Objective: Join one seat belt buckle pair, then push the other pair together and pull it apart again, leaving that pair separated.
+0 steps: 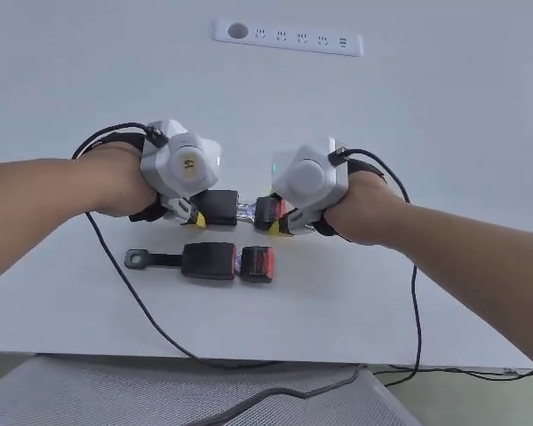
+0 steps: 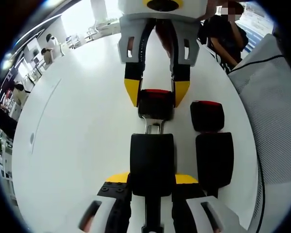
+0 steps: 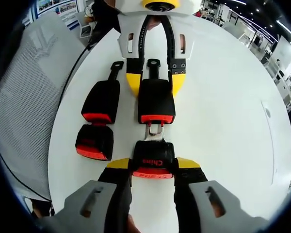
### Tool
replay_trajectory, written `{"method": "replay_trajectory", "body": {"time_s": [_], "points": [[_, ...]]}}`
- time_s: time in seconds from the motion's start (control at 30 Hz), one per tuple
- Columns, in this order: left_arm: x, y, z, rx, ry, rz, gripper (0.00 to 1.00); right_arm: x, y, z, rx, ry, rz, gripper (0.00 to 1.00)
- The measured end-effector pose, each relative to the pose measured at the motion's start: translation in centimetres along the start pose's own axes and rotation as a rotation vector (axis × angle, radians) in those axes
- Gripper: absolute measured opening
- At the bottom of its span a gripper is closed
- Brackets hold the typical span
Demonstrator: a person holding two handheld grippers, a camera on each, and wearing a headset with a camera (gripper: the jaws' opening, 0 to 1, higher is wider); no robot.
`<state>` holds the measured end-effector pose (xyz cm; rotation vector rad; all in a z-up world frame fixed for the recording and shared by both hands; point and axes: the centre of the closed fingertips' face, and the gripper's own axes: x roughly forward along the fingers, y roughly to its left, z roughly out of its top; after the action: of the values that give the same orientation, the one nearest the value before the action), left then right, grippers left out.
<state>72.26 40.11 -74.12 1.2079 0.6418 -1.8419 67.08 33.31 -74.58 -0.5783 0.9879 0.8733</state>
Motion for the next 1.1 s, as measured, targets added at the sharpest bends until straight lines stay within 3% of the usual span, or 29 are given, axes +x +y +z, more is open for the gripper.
{"method": "replay_trajectory", "body": {"time_s": [0.57, 1.1], "points": [[0.0, -0.2, 0.0, -0.002, -0.004, -0.001, 0.32, -2.8, 0.2, -5.7, 0.045, 0.033, -0.001, 0.32], [0.0, -0.1, 0.0, -0.007, 0.001, 0.003, 0.32, -5.0, 0.5, -9.2, 0.047, 0.088, -0.003, 0.33]]}}
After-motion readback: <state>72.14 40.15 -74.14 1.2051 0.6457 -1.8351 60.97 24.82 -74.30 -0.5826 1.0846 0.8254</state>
